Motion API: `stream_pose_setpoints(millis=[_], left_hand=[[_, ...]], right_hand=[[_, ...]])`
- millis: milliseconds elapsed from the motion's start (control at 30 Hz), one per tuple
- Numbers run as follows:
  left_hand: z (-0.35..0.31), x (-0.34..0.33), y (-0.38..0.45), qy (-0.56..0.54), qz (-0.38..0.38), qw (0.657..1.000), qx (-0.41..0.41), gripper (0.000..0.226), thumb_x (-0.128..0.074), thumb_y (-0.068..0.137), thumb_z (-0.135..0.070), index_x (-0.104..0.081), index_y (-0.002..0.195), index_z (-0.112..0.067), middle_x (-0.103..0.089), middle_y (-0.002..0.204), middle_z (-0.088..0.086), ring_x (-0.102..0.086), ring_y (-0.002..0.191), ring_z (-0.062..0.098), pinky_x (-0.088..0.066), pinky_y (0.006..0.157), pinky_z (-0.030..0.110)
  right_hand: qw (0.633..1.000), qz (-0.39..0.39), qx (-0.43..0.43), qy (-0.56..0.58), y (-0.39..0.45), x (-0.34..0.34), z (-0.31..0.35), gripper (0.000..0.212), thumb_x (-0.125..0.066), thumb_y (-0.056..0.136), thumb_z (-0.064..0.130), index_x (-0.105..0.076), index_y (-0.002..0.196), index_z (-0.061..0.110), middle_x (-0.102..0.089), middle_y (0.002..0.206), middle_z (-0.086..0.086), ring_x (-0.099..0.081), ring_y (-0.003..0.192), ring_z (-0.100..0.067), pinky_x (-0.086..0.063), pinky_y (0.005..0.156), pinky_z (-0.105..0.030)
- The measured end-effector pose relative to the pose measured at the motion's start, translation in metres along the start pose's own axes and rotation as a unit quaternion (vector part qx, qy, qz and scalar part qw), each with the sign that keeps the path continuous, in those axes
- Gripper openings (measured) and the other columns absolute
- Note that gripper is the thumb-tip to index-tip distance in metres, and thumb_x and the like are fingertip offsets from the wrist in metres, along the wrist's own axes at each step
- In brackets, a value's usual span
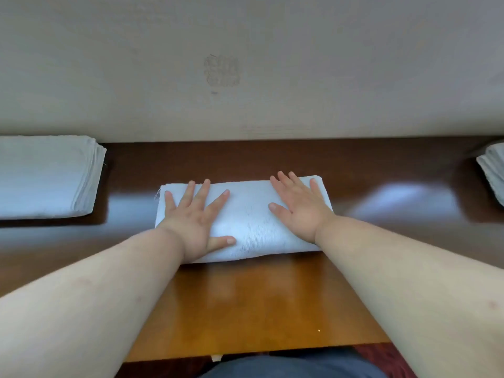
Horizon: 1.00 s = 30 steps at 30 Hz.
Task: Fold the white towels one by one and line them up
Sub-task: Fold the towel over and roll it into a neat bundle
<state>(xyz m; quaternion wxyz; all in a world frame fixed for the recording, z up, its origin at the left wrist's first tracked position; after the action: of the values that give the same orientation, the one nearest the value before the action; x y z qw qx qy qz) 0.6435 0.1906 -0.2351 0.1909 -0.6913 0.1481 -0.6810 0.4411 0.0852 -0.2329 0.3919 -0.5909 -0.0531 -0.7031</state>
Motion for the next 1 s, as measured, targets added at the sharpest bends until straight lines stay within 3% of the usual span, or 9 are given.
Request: stream_pose_setpoints(millis=[133, 233, 433, 500, 600, 667, 734, 867, 1000], left_hand=[[-0.004, 0.010, -0.026, 0.041, 0.021, 0.999, 0.008, 0.089, -0.016, 0.075, -0.088, 0.040, 0.133, -0.051, 0.028, 0.158, 0.001, 0.022, 0.146, 0.027, 0.003, 0.114, 0.060], [-0.025, 0.018, -0.060, 0.057, -0.010, 0.998, -0.029, 0.069, -0.026, 0.098, -0.056, 0.025, 0.145, -0.046, 0.019, 0.161, 0.003, 0.013, 0.149, 0.026, -0.003, 0.118, 0.054], [-0.042, -0.023, -0.115, 0.090, 0.075, 0.991, -0.066, 0.074, -0.035, 0.101, -0.042, 0.017, 0.152, -0.027, 0.026, 0.159, 0.006, 0.015, 0.147, 0.032, -0.014, 0.119, 0.049], [-0.036, -0.024, -0.118, 0.096, 0.077, 0.990, -0.071, 0.075, -0.035, 0.101, -0.042, 0.015, 0.153, -0.022, 0.023, 0.160, 0.007, 0.013, 0.148, 0.031, -0.016, 0.119, 0.046], [-0.037, 0.000, -0.111, 0.061, 0.023, 0.996, -0.066, 0.058, -0.033, 0.101, -0.042, -0.014, 0.154, -0.025, -0.012, 0.161, 0.004, -0.020, 0.145, 0.028, -0.033, 0.111, 0.043], [-0.042, 0.024, -0.103, 0.044, -0.032, 0.997, -0.049, 0.041, -0.029, 0.102, -0.040, -0.037, 0.141, -0.032, -0.044, 0.143, 0.000, -0.046, 0.124, 0.026, -0.044, 0.095, 0.041], [-0.049, 0.041, -0.089, 0.031, -0.060, 0.997, -0.028, 0.036, -0.027, 0.103, -0.038, -0.043, 0.135, -0.033, -0.054, 0.128, -0.001, -0.052, 0.113, 0.025, -0.044, 0.082, 0.037], [-0.062, 0.056, -0.046, -0.039, -0.091, 0.995, -0.003, 0.043, -0.036, 0.102, -0.024, -0.035, 0.143, -0.036, -0.043, 0.144, -0.002, -0.041, 0.129, 0.026, -0.037, 0.099, 0.040], [-0.045, 0.024, -0.019, -0.020, -0.047, 0.998, 0.041, 0.056, -0.016, 0.098, -0.055, -0.001, 0.150, -0.044, 0.001, 0.163, -0.004, 0.007, 0.149, 0.024, 0.002, 0.116, 0.058]], right_hand=[[1.000, -0.013, -0.025, -0.001, -0.041, 0.016, -0.004, 0.066, -0.028, 0.104, 0.047, 0.001, 0.159, 0.025, 0.004, 0.167, 0.000, 0.007, 0.153, -0.017, 0.001, 0.123, -0.045], [0.998, -0.039, -0.041, -0.023, -0.085, 0.015, 0.004, 0.062, -0.031, 0.105, 0.040, -0.006, 0.159, 0.024, -0.001, 0.167, -0.004, 0.002, 0.153, -0.021, -0.005, 0.121, -0.048], [0.985, 0.089, -0.097, -0.111, -0.154, -0.026, -0.006, 0.083, -0.046, 0.099, 0.046, 0.009, 0.158, 0.027, 0.016, 0.166, 0.001, 0.011, 0.152, -0.023, -0.008, 0.121, -0.050], [0.984, 0.096, -0.106, -0.108, -0.150, -0.017, -0.003, 0.078, -0.044, 0.100, 0.047, 0.002, 0.159, 0.025, 0.006, 0.167, -0.001, 0.002, 0.153, -0.025, -0.012, 0.121, -0.049], [0.983, 0.057, -0.110, -0.137, -0.135, 0.010, 0.009, 0.043, -0.038, 0.099, 0.047, -0.046, 0.133, 0.022, -0.045, 0.140, -0.007, -0.043, 0.131, -0.032, -0.039, 0.101, -0.045], [0.987, 0.000, -0.105, -0.124, -0.125, 0.027, 0.021, 0.025, -0.036, 0.099, 0.040, -0.053, 0.104, 0.022, -0.054, 0.112, -0.004, -0.053, 0.110, -0.030, -0.038, 0.079, -0.038], [0.993, -0.034, -0.078, -0.086, -0.111, 0.032, 0.030, 0.029, -0.036, 0.101, 0.035, -0.057, 0.114, 0.021, -0.053, 0.121, -0.004, -0.050, 0.116, -0.029, -0.040, 0.082, -0.038], [0.994, -0.100, -0.040, 0.036, -0.075, 0.036, 0.038, 0.043, -0.035, 0.104, 0.024, -0.044, 0.147, 0.026, -0.029, 0.160, 0.000, -0.021, 0.148, -0.022, -0.027, 0.116, -0.039], [0.997, -0.074, -0.028, -0.021, -0.046, 0.019, 0.018, 0.055, -0.025, 0.103, 0.045, -0.020, 0.156, 0.032, -0.009, 0.167, 0.000, 0.002, 0.153, -0.021, -0.003, 0.123, -0.048]])
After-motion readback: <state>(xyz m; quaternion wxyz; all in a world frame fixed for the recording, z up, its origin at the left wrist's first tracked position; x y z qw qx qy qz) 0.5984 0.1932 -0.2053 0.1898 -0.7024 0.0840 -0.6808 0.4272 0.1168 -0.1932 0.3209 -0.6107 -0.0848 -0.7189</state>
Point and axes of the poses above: each hand's wrist, its own y-axis towards the middle knuckle, its own x-axis out of the back of the hand, z = x × y, the point moved 8 cm from there along y, towards the middle knuckle
